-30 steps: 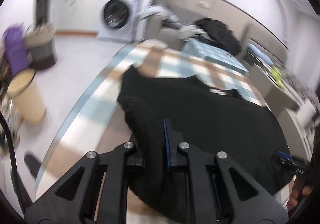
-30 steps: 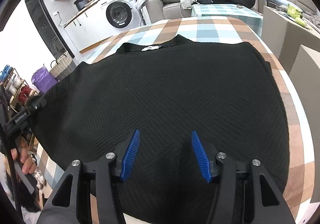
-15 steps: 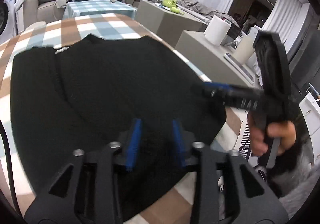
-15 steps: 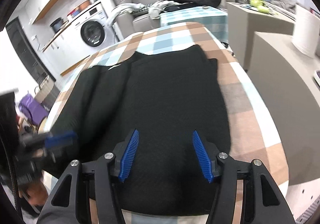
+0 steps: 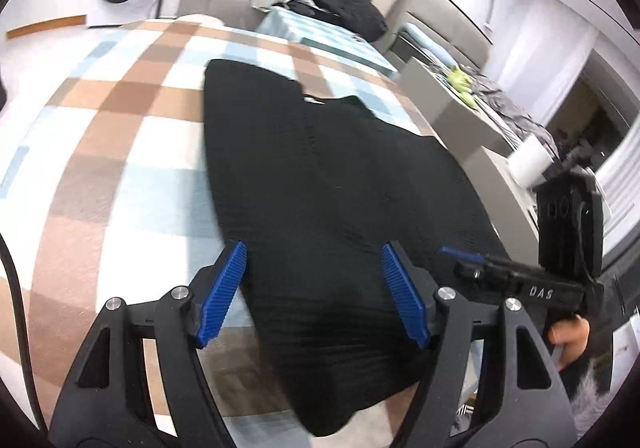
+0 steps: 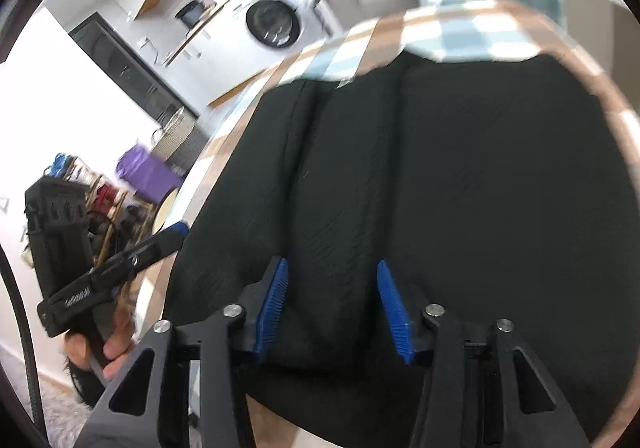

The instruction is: Fold small clothes

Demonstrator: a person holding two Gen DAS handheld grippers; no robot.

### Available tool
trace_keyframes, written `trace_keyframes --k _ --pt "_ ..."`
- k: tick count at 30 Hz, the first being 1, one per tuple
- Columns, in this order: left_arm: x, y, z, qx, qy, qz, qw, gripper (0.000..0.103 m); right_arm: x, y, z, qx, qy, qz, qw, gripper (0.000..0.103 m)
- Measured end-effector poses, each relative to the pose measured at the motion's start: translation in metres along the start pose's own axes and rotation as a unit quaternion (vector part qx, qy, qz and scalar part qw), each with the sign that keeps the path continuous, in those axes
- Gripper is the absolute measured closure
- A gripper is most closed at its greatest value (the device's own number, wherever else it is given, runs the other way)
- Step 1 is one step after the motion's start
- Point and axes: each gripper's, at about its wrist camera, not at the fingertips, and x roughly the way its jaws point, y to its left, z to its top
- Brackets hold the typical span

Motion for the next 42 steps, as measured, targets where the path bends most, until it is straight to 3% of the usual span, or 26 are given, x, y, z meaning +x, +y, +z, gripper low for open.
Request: trace_keyframes --k 4,6,7,8,9,12,16,18,22,24,28,31,36,39,40,42 --pt "-0.001 0.013 -0.003 -0.004 0.002 0.003 1.0000 0.035 0.009 0.000 -0.005 0.010 0.006 0.008 1.000 0.057" --pt "0.001 0.016 -0.006 -0.004 0.005 0.006 1.0000 0.035 0.010 0.002 -0.004 -0.006 -0.003 -0.004 1.000 0.078" --pt "0.002 0.018 -0.005 -0.006 0.007 0.005 0.9999 0.035 0.006 0.004 -0.003 -0.009 -0.012 0.004 1.000 0.097" --pt "0.001 0.019 -0.005 -0.008 0.007 0.001 0.9999 0.035 -0.004 0.009 -0.003 -0.016 -0.033 0.026 0.999 0.098" --pt "0.000 0.017 -0.005 -0.009 0.005 -0.003 0.9999 0.035 -0.020 0.017 -0.002 -0.024 -0.059 0.052 0.997 0.098" --pt "-0.003 0.006 -0.006 -0.004 -0.003 -0.007 1.0000 0.035 -0.038 0.024 -0.001 -0.020 -0.062 0.068 0.996 0.098" --pt "0.007 -0.001 -0.007 0.009 0.012 0.002 0.9999 0.035 -0.007 0.007 -0.009 -0.018 0.008 -0.059 0.998 0.097" --pt "0.010 -0.004 -0.010 0.019 0.024 0.004 0.9995 0.035 -0.005 0.002 -0.010 -0.013 0.013 -0.073 0.997 0.096" --pt "0.013 -0.011 -0.018 0.045 0.040 0.007 0.9982 0.035 -0.022 0.006 -0.004 -0.011 -0.030 -0.010 0.999 0.071" --pt "0.016 -0.012 -0.023 0.051 0.052 0.010 0.9973 0.035 -0.023 0.013 0.000 -0.022 -0.038 0.030 0.999 0.069" --pt "0.022 -0.004 -0.041 0.064 0.092 0.034 0.9931 0.035 -0.001 0.027 0.007 -0.044 0.004 0.071 0.996 0.069" --pt "0.011 0.004 -0.046 0.061 0.093 0.038 0.9931 0.033 0.024 0.034 0.008 -0.050 0.047 0.079 0.995 0.063" --pt "-0.003 0.016 -0.046 0.051 0.084 0.038 0.9945 0.033 0.045 0.034 0.007 -0.051 0.083 0.128 0.987 0.056" --pt "-0.008 0.024 -0.037 0.031 0.064 0.024 0.9972 0.033 0.050 0.036 0.007 -0.055 0.088 0.132 0.986 0.060" --pt "-0.010 0.026 -0.033 0.022 0.056 0.019 0.9980 0.033 0.045 0.039 0.008 -0.057 0.078 0.143 0.985 0.073" --pt "-0.016 0.029 -0.027 0.006 0.041 0.009 0.9991 0.033 0.022 0.049 0.007 -0.076 0.042 0.179 0.980 0.083"
